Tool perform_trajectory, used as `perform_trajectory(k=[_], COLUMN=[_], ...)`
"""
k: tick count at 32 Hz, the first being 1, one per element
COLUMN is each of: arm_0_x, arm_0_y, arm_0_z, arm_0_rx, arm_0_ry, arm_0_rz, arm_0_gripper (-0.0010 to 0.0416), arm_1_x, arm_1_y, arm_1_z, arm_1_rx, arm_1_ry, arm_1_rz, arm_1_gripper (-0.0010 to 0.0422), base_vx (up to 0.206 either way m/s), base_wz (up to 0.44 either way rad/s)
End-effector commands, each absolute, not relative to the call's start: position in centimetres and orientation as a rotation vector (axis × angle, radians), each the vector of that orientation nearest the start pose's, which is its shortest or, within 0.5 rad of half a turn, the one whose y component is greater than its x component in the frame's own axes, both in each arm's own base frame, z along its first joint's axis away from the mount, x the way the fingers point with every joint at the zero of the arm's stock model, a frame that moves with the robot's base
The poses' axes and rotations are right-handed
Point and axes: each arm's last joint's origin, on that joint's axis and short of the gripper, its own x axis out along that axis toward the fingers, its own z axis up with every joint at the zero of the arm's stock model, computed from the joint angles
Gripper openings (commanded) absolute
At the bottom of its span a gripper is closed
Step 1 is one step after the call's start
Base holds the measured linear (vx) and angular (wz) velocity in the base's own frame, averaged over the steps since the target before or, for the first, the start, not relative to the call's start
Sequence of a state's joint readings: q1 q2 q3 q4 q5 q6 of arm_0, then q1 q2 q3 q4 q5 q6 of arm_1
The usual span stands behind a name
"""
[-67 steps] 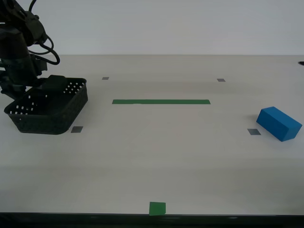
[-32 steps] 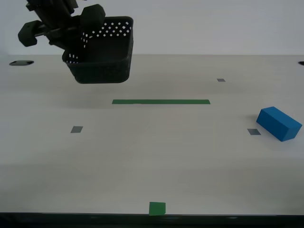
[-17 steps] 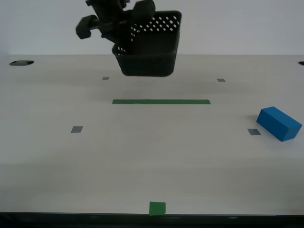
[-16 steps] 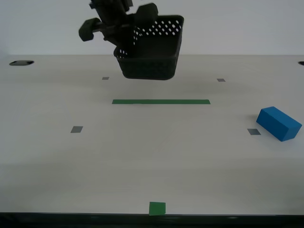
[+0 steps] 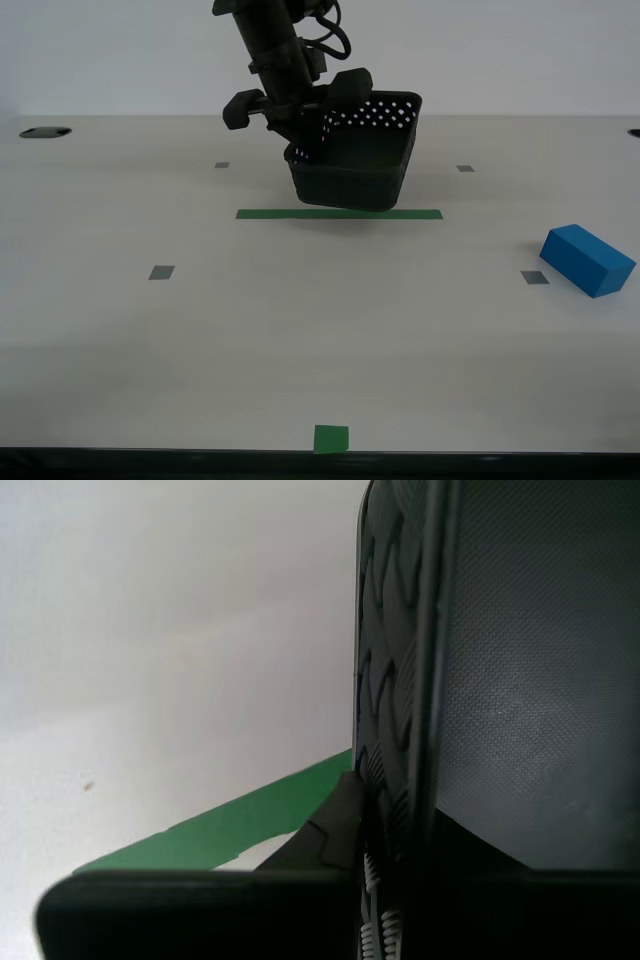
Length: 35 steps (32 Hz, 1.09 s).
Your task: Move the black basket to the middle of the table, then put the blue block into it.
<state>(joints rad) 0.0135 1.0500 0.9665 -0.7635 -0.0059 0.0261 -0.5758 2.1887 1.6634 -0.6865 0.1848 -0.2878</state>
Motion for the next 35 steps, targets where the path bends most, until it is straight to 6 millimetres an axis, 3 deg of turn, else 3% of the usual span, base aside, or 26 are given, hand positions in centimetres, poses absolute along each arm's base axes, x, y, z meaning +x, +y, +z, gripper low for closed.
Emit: perform_trajectory(k=[1,6,10,16,19,22,23,26,27,29,31,33,35], arm_0_x=[20.2,20.2,20.1,20.0,19.9,19.9,19.8,19.8,20.1,20.5,20.7,21.1,21.5], arm_0_y=[0.3,0.3,0.3,0.3,0.3,0.3,0.3,0.3,0.3,0.4,0.4,0.5,0.6], arm_0_z=[30.0,30.0,29.9,29.8,29.8,29.7,29.5,29.3,28.7,28.4,28.1,27.6,27.1], arm_0_rx=[0.022,0.022,0.022,0.022,0.049,0.062,0.080,0.087,0.111,0.128,0.127,0.139,0.140], arm_0_ry=[0.847,0.848,0.855,0.871,0.878,0.887,0.908,0.939,0.980,1.000,1.019,1.049,1.077], arm_0_rz=[0.008,0.008,0.008,0.008,-0.005,-0.012,-0.021,-0.026,-0.041,-0.042,-0.043,-0.019,0.006], arm_0_gripper=[0.0000,0.0001,0.0000,0.0000,0.0001,0.0004,0.0012,0.0032,0.0079,0.0130,0.0173,0.0255,0.0303], arm_1_x=[37.4,37.3,37.5,39.4,42.5,43.9,44.6,45.1,45.5,45.7,45.9,46.0,46.1], arm_1_y=[-24.8,-24.7,-24.5,-22.3,-17.1,-13.8,-11.3,-9.2,-6.8,-5.2,-4.3,-3.0,-2.6], arm_1_z=[15.8,15.8,15.8,16.9,18.7,19.3,19.5,19.5,19.5,19.5,19.5,19.5,19.5], arm_1_rx=[0.018,0.023,0.028,0.032,0.009,-0.019,-0.042,-0.064,-0.070,-0.076,-0.074,-0.079,-0.077], arm_1_ry=[1.290,1.299,1.294,1.249,1.210,1.187,1.175,1.172,1.167,1.162,1.158,1.152,1.143], arm_1_rz=[-0.488,-0.483,-0.468,-0.457,-0.390,-0.338,-0.297,-0.259,-0.230,-0.208,-0.198,-0.181,-0.176], arm_1_gripper=[0.0038,0.0166,0.0227,0.0221,0.0180,0.0158,0.0146,0.0135,0.0122,0.0112,0.0105,0.0093,0.0086], base_vx=[0.000,0.000,0.000,0.000,0.000,0.000,0.000,0.000,0.000,0.000,0.000,0.000,0.000], base_wz=[0.000,0.000,0.000,0.000,0.000,0.000,0.000,0.000,0.000,0.000,0.000,0.000,0.000])
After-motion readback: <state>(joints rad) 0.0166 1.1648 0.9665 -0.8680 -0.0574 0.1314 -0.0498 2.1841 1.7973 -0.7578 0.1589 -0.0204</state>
